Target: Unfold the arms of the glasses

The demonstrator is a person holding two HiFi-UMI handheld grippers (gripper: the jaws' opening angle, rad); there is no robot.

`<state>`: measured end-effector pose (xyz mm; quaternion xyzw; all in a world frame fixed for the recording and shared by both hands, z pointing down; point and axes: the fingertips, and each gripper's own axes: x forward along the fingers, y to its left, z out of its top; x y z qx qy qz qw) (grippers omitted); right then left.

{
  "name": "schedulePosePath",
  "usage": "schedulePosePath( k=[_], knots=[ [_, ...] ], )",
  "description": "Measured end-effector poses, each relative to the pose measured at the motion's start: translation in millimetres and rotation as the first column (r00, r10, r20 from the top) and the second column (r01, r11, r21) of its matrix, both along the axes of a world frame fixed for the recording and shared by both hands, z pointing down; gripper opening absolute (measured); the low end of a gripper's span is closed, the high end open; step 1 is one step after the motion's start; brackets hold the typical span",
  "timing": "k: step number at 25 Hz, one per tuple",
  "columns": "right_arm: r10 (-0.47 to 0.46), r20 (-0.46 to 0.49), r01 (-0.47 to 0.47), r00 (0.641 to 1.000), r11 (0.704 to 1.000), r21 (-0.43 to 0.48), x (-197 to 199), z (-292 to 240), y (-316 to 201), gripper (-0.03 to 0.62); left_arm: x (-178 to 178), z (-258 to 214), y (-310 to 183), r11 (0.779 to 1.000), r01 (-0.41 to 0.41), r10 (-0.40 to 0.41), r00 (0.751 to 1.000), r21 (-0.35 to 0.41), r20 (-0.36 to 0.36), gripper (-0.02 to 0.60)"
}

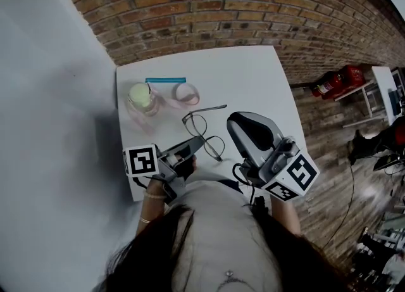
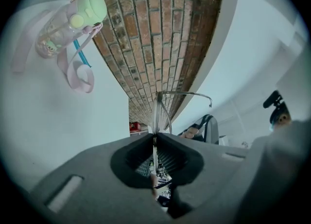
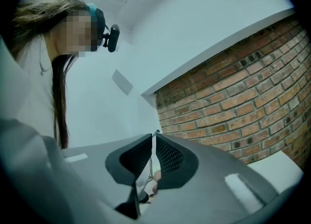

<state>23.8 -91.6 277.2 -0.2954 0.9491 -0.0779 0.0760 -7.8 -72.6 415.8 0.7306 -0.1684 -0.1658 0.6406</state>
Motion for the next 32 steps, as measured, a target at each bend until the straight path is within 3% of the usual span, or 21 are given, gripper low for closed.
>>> schedulePosePath(
  k=[8, 12, 16, 22, 26, 32],
  knots=[
    [-0.004, -0.038, 0.003, 0.999, 1.000, -0.018, -6.8, 15.3, 3.4, 0.017, -2.2, -2.4, -0.2, 1.000, 0.023, -0.024, 1.000, 0.016, 0.014, 0.021],
    [-0.015, -0.051, 0.013, 0.999, 0.999, -0.033, -10.5, 22.3, 6.0, 0.015, -4.7, -0.4, -0.7, 0.998, 0.028, -0.032, 0.997, 0.049, 0.073, 0.021],
    [-0.036, -0.061, 0.033, 0.997, 0.998, -0.049, -16.9, 29.5, 8.4, 0.015, -2.8, -6.3, 1.2, 0.999, 0.041, -0.042, 0.998, 0.031, 0.041, 0.021],
    [-0.065, -0.080, 0.060, 0.995, 0.996, -0.072, -24.8, 39.2, 10.9, 0.015, -3.3, -6.2, 3.0, 0.998, 0.047, -0.050, 0.996, 0.039, 0.079, 0.021],
    [-0.087, -0.089, 0.080, 0.992, 0.994, -0.080, -30.0, 43.8, 12.7, 0.015, -6.3, -3.1, 1.3, 0.994, 0.033, -0.048, 0.988, 0.102, 0.149, 0.021],
    [-0.110, -0.098, 0.101, 0.989, 0.990, -0.096, -34.4, 47.0, 13.7, 0.015, -4.2, -6.9, 1.2, 0.992, 0.023, -0.043, 0.986, 0.125, 0.160, 0.021]
  ],
)
